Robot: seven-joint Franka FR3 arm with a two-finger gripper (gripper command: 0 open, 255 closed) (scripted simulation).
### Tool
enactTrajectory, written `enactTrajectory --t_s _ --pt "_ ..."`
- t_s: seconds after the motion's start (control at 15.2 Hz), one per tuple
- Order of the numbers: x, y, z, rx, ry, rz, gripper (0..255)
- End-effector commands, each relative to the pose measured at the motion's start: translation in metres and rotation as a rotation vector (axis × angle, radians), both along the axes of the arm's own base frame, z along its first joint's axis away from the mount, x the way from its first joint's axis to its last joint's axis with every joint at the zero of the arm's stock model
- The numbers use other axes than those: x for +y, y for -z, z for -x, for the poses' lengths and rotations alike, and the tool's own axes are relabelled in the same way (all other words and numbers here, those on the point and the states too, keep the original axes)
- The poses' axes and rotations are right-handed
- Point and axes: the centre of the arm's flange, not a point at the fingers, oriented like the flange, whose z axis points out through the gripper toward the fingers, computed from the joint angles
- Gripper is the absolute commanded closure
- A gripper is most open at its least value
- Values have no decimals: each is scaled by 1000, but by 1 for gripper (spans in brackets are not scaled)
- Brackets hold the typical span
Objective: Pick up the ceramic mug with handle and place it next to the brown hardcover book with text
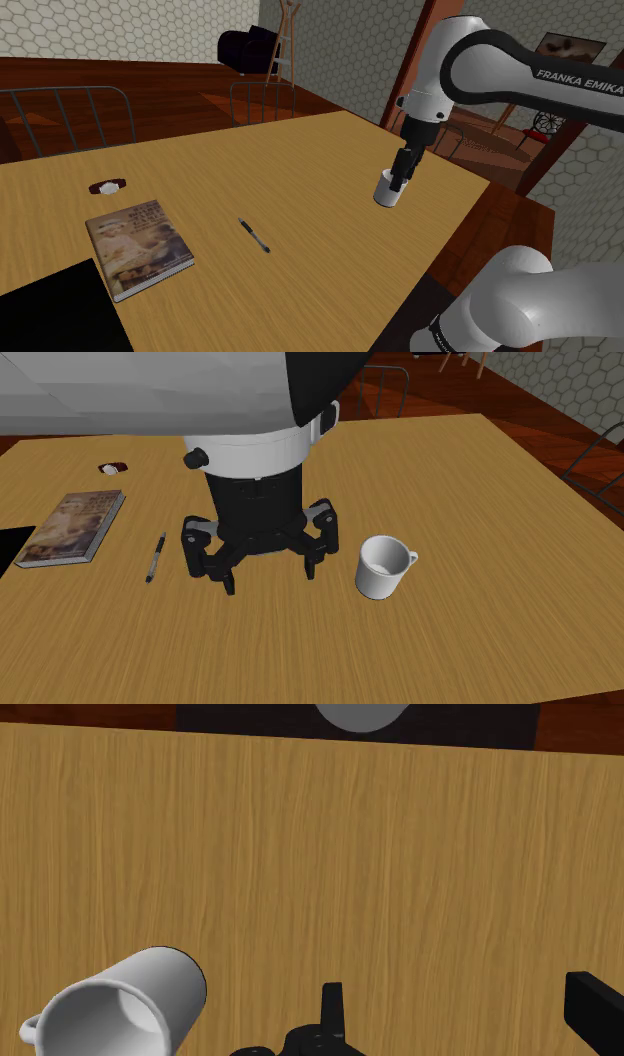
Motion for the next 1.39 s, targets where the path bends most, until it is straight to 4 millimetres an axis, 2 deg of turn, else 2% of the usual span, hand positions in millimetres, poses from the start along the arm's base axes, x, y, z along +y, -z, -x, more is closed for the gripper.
enactTrajectory --t_s 0.0,0.92,1.32 --pt "0 0 0 0 0 0 0" --pt "-127 80 -65 -121 51 105 0" --pt "-129 111 -65 -121 51 105 0"
